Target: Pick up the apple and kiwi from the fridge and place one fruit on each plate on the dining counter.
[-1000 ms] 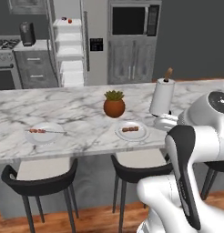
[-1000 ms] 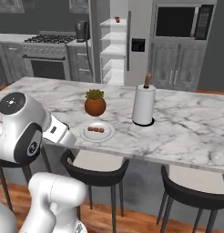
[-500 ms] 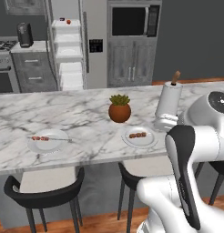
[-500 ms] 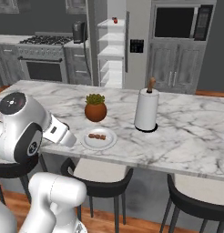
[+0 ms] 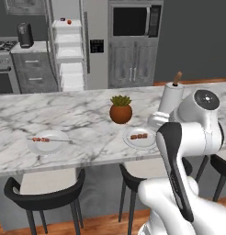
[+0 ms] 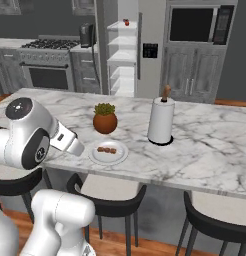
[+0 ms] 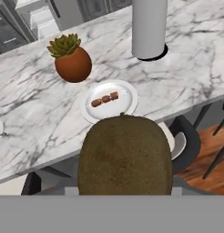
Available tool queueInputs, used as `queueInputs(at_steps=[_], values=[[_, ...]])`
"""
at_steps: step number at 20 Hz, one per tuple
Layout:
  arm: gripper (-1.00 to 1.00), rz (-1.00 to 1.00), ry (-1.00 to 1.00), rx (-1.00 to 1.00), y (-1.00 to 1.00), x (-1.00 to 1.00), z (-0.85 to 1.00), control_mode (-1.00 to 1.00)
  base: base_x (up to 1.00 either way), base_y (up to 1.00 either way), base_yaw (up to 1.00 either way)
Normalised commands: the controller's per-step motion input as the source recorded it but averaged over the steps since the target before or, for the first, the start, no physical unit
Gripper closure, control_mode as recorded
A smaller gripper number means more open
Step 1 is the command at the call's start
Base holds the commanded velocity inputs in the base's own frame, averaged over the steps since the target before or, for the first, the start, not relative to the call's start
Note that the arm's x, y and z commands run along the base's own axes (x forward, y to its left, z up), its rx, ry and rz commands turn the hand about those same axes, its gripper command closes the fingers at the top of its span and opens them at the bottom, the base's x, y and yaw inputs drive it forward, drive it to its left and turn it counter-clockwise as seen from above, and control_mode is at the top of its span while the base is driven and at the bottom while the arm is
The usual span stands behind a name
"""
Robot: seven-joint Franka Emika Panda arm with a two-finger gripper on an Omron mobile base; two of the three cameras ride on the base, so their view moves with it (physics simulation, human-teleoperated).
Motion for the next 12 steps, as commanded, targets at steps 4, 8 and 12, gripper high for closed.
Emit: queueInputs(at_steps=[4,8,12], values=[[1.00,0.00,0.01,0.04,-0.15,0.11,-0.50,-1.00,0.00,0.00,0.00],[1.00,0.00,0.07,0.07,-0.19,0.19,-0.63,-1.00,0.00,0.00,0.00],[1.00,0.00,0.12,0.03,-0.06,0.60,-0.40,-1.00,0.00,0.00,0.00]])
